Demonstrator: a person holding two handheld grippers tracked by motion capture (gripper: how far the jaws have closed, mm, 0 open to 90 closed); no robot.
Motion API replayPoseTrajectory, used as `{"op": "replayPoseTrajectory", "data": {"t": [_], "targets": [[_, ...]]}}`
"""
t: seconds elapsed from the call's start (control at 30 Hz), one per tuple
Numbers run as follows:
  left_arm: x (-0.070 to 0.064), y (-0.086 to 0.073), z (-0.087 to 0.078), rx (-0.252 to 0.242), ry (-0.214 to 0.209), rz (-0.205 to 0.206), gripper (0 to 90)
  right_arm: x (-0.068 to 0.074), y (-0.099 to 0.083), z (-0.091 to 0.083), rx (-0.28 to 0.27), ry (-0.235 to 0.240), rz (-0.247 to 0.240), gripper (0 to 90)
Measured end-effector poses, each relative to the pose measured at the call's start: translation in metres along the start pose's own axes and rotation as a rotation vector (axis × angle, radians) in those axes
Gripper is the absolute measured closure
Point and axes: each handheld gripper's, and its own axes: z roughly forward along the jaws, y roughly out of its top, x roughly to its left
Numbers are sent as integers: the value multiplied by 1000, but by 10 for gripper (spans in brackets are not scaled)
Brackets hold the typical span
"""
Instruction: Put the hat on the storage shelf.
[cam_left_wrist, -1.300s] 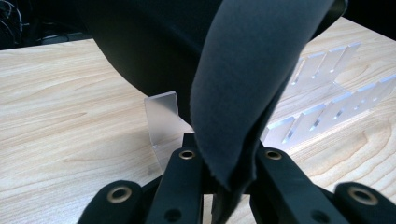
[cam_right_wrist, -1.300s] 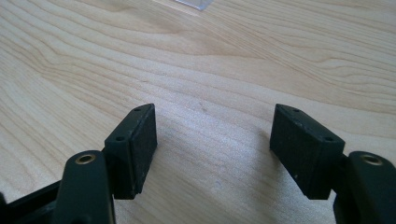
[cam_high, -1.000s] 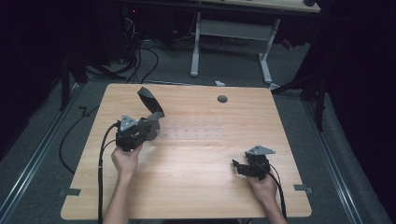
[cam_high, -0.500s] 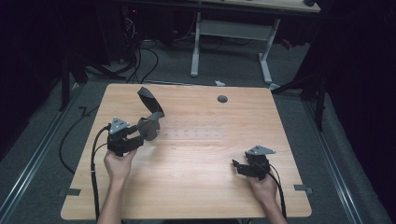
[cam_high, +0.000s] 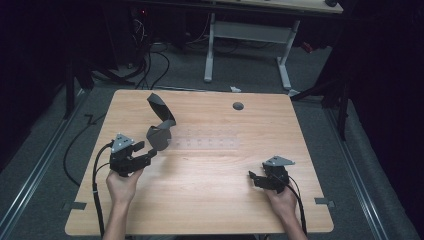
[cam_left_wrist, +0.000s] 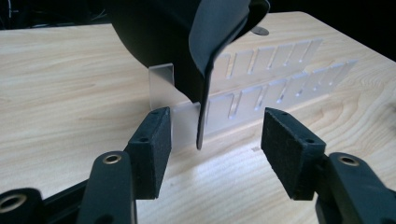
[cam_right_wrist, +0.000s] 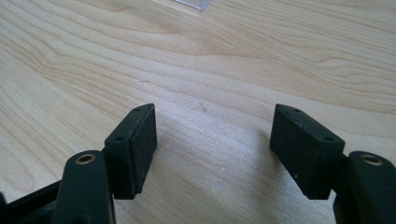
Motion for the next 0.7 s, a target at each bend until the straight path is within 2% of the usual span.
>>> {"op": "replayPoseTrajectory", "data": {"t": [0.17, 0.4, 0.53, 0.7], "targets": [[4, -9, -9, 11, 5, -23, 424, 0, 0, 0, 0, -1, 0, 321], [5, -28, -13, 46, 13, -34, 413, 0, 0, 0, 0, -1, 0, 321], [5, -41, -12, 68, 22, -23, 405, 0, 0, 0, 1, 0, 2, 321], [7, -64, -5, 112, 55, 13, 390, 0, 0, 0, 1, 0, 2, 321]]}}
